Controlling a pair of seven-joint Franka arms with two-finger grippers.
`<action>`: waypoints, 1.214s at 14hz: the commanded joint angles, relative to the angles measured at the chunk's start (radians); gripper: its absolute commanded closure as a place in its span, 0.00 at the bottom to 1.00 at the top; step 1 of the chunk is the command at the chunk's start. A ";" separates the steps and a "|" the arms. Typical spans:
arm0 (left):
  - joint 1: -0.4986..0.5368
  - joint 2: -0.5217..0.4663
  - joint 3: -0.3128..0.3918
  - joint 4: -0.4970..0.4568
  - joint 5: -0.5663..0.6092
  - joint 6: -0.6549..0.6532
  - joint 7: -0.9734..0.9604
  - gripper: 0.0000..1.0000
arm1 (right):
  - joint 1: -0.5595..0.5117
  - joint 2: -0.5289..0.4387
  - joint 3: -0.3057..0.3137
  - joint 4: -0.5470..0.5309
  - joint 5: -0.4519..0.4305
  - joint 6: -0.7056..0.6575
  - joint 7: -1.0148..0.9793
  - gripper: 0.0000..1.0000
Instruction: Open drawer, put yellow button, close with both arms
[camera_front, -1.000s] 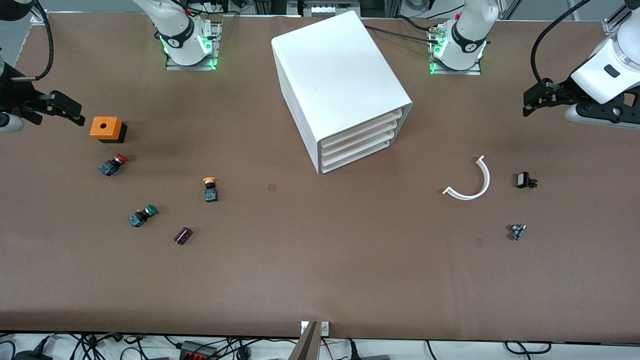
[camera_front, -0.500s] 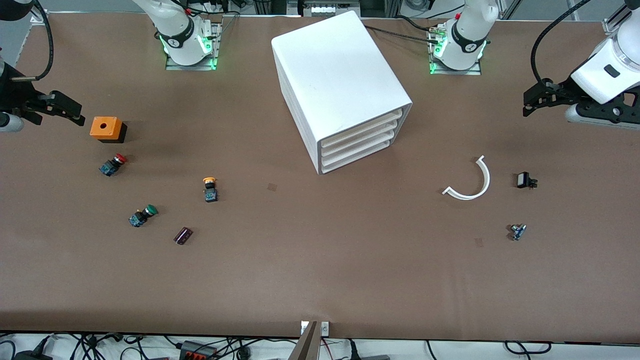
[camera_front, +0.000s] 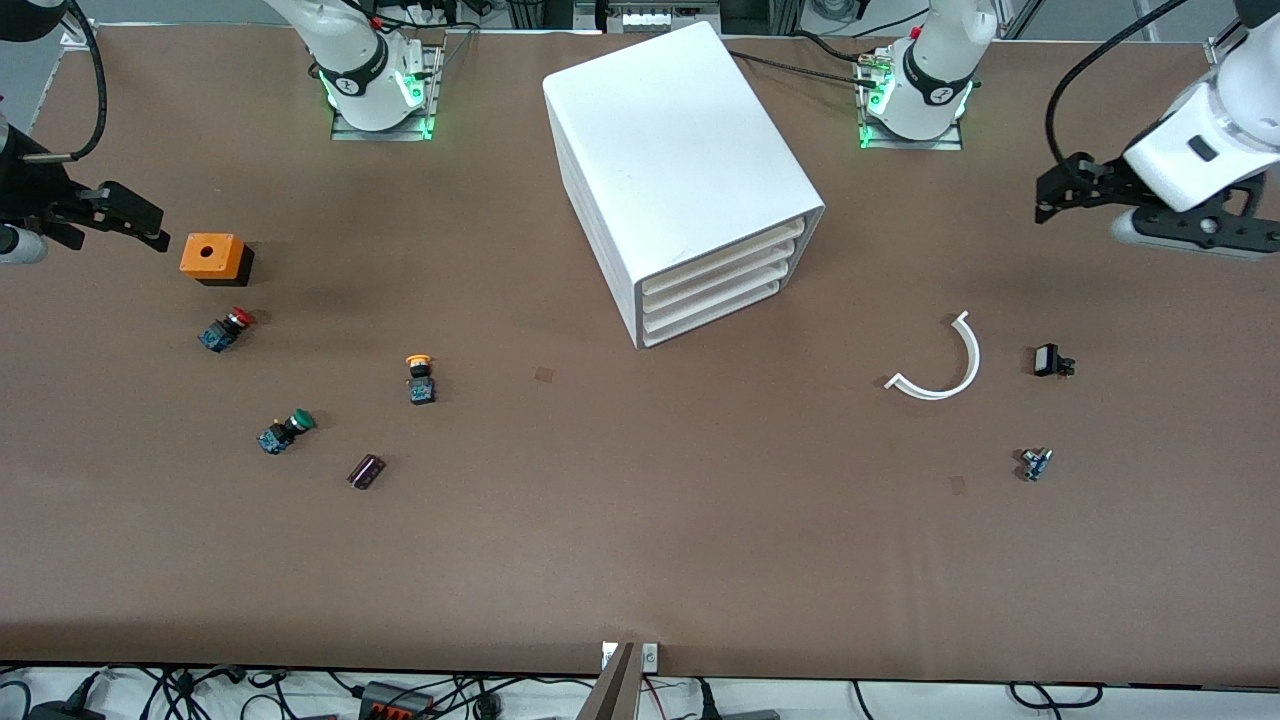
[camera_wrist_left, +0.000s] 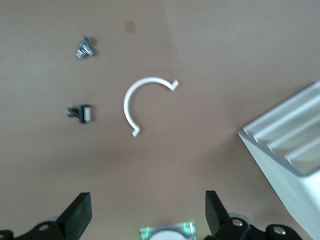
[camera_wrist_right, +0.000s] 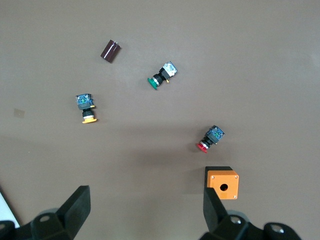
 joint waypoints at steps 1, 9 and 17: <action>-0.042 0.056 0.001 0.028 -0.062 -0.139 0.020 0.00 | -0.006 0.000 0.006 -0.007 0.011 0.001 -0.010 0.00; -0.058 0.242 0.004 0.007 -0.439 -0.138 0.185 0.00 | 0.098 0.179 0.008 -0.007 0.015 0.066 -0.010 0.00; -0.027 0.395 0.004 -0.252 -0.927 0.107 0.672 0.00 | 0.208 0.368 0.008 -0.005 0.003 0.173 0.007 0.00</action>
